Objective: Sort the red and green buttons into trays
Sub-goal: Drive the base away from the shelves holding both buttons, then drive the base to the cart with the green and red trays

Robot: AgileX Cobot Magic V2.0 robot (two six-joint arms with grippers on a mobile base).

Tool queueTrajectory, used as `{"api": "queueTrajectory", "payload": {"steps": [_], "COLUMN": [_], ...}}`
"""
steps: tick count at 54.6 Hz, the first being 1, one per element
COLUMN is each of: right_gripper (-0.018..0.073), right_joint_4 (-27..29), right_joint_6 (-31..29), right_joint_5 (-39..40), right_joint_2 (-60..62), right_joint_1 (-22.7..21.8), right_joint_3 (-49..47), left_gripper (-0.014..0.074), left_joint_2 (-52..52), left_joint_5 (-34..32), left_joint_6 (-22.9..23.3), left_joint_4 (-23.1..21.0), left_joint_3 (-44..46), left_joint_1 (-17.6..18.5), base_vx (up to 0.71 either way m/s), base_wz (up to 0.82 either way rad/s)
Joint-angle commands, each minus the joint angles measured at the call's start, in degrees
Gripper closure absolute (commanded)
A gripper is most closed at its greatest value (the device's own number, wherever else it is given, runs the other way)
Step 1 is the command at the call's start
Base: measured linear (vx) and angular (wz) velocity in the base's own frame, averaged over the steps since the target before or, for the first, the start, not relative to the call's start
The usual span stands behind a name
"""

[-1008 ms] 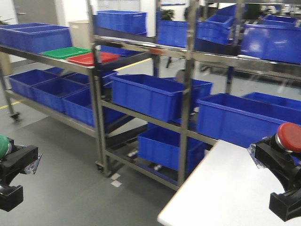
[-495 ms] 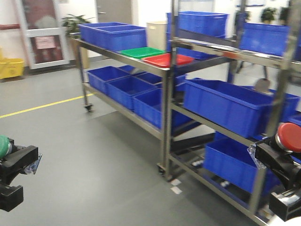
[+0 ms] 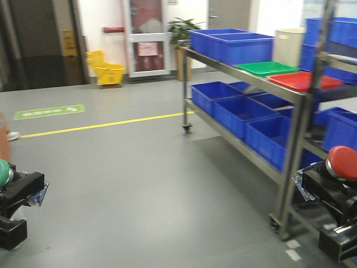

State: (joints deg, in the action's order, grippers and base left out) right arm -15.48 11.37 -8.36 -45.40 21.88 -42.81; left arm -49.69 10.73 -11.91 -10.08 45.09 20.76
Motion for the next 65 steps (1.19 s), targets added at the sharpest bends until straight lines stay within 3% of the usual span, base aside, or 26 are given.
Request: {"api": "queueTrajectory", "payload": {"steps": [1,34,65], "right_gripper": [0.0568,0.0568,0.0568], "right_joint_4": [-0.53,-0.53,-0.39], "right_joint_6": [-0.49,-0.49,-0.49], "right_joint_5": [4.78,4.78,4.79], "right_joint_2": [0.31,0.31,0.31], "right_joint_1": [0.1,0.1,0.1], "right_joint_3": [-2.17,-2.17,-2.17], "left_gripper": [0.0599,0.0599,0.0599], "left_joint_2": [0.64,0.59,0.59], "left_joint_5": [-4.87,-4.62,-4.62], "left_joint_6": [0.28,0.28,0.28], "left_joint_4": [-0.4,-0.4,-0.4], "left_joint_3": [1.8,1.8,1.8], "left_joint_1": [-0.09,-0.09,-0.09], "base_vx": [0.18,0.19,0.26], "base_wz": [0.61,0.47,0.1]}}
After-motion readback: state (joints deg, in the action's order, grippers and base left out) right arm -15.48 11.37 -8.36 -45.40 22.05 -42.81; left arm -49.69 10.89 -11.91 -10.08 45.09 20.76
